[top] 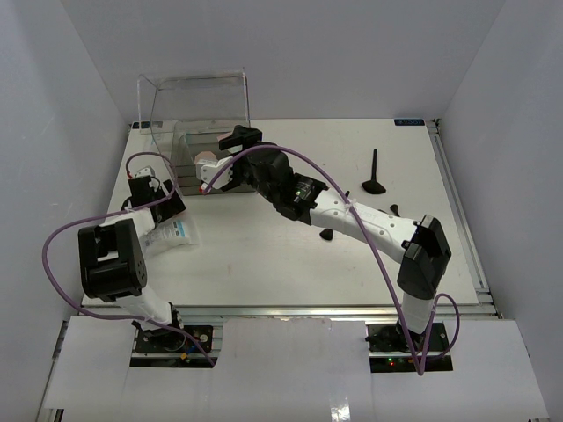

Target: Organize the makeup

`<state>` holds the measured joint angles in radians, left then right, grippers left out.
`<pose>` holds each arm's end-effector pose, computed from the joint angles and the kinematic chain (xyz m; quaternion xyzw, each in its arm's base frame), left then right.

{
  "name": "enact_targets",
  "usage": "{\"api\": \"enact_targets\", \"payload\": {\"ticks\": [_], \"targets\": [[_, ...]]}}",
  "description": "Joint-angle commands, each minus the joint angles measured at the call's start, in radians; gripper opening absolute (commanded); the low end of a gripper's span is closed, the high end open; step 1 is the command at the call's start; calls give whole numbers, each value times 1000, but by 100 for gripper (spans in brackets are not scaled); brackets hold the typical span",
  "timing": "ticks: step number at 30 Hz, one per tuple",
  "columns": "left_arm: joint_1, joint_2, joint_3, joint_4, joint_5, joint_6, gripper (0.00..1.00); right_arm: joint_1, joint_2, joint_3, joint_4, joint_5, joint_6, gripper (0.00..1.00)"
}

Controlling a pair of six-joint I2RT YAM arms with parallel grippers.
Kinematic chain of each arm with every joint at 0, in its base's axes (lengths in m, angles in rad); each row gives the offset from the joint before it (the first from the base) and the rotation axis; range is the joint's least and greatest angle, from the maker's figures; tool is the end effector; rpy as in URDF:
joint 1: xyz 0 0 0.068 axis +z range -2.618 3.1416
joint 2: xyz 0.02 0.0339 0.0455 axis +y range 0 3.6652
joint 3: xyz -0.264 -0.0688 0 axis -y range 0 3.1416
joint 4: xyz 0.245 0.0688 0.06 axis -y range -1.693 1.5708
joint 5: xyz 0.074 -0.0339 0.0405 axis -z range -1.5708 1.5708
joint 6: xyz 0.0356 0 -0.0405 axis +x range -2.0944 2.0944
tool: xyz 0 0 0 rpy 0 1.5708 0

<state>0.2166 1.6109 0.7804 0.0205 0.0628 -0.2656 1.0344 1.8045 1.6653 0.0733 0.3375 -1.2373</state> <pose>0.3088 0.0657 0.1576 -0.2103 0.9040 -0.0382 0.3703 0.2347 0.3717 0.3887 -0.6043 0.4073 -0.1902 0.6578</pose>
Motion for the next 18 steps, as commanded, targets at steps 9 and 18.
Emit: {"api": "enact_targets", "payload": {"ticks": [9,18], "targets": [[-73,92,102,-10,-130,50,90,-5,-7,37,46,5,10,81],[-80,146,129,-14,-168,42,73,-5,-6,34,45,2,11,81]]}}
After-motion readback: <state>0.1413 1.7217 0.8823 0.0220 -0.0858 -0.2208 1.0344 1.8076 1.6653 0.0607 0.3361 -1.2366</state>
